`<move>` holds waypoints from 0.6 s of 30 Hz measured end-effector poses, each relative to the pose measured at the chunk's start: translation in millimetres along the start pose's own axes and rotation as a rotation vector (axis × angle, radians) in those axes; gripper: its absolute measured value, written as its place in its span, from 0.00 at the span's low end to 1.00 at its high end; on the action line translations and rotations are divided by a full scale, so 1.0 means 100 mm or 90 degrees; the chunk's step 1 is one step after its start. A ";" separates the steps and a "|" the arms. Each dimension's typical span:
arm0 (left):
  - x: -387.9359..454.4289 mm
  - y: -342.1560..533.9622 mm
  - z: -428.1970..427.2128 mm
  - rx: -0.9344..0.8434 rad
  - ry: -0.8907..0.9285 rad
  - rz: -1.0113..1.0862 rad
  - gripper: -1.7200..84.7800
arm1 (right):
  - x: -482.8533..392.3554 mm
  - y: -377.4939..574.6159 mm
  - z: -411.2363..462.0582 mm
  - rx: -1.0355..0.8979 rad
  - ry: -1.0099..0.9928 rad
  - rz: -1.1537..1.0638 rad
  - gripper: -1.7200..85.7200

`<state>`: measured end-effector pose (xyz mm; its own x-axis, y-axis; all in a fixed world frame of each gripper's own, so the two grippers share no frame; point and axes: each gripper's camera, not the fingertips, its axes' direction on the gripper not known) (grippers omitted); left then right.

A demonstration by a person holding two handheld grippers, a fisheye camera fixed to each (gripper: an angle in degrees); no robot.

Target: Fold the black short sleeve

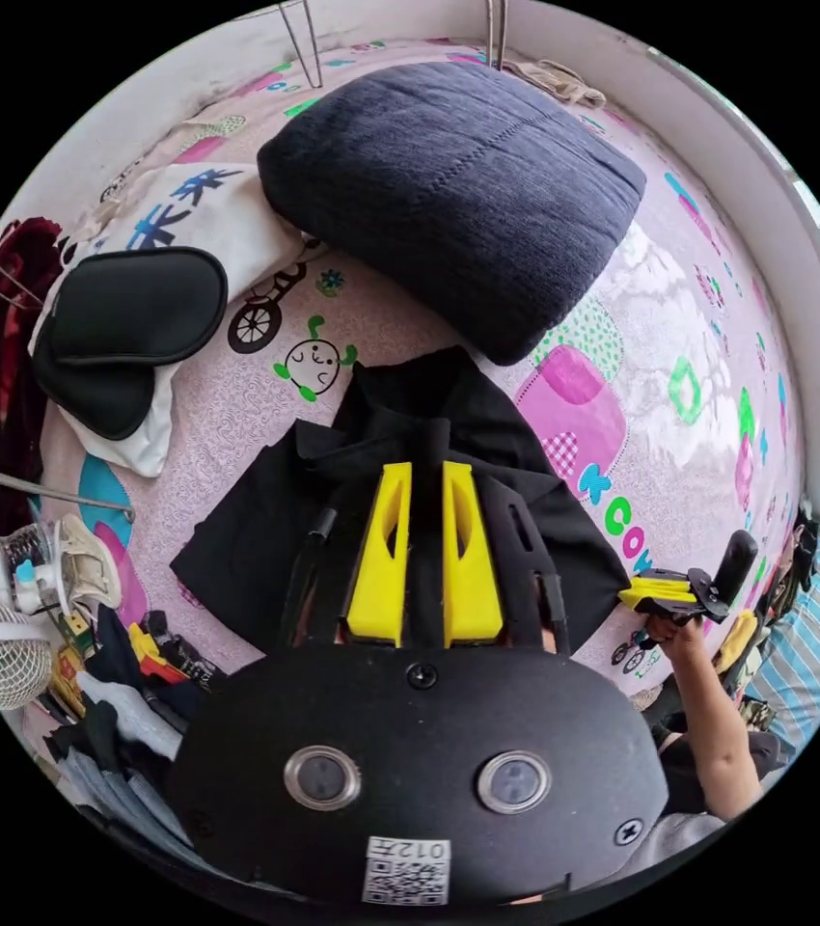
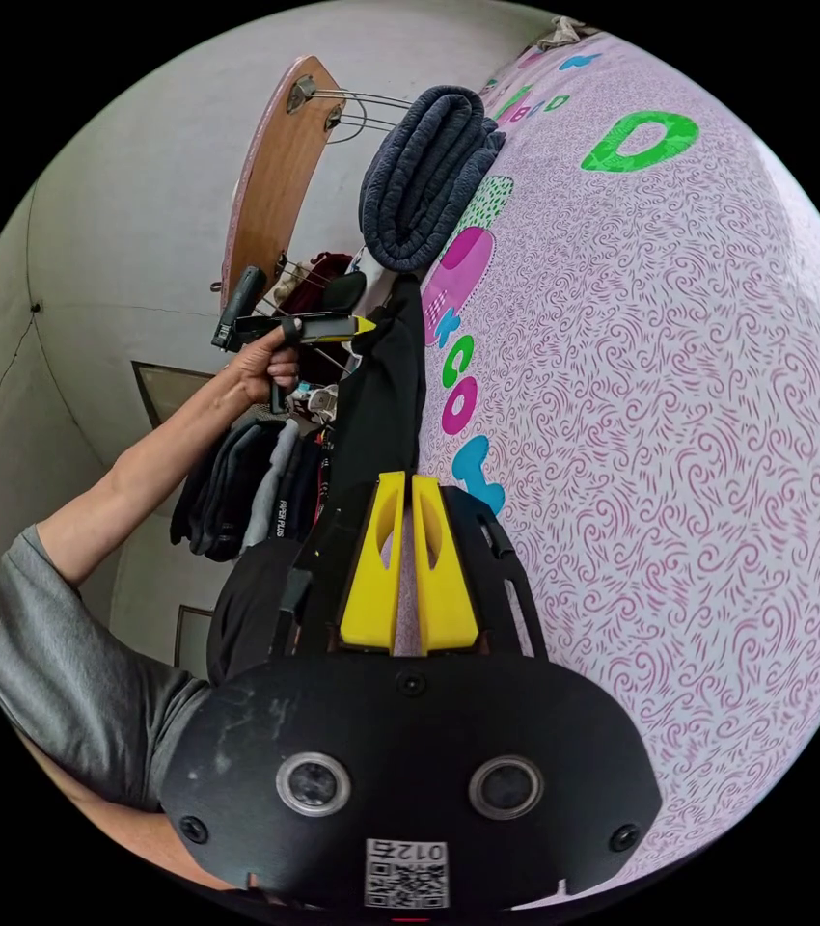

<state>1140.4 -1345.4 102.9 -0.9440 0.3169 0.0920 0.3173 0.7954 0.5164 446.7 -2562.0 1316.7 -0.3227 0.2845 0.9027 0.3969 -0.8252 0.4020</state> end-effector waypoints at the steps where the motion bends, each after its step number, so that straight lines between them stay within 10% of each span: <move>1: -0.05 -0.02 0.01 -0.003 0.020 -0.001 0.04 | -0.02 0.01 -0.05 0.000 -0.001 0.001 0.01; 9: -1.18 -0.04 -0.28 0.185 0.353 -0.253 0.02 | -0.16 0.06 -0.32 0.000 0.000 0.000 0.01; 18: -1.35 -0.20 0.07 0.211 0.403 -0.310 0.03 | -0.26 0.14 -0.46 0.002 0.000 0.001 0.01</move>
<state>1262.6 -1400.4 73.7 -0.8233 -0.3681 0.4322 -0.2192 0.9084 0.3561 421.3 -2603.3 1292.1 -0.3220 0.2833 0.9034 0.4001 -0.8241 0.4011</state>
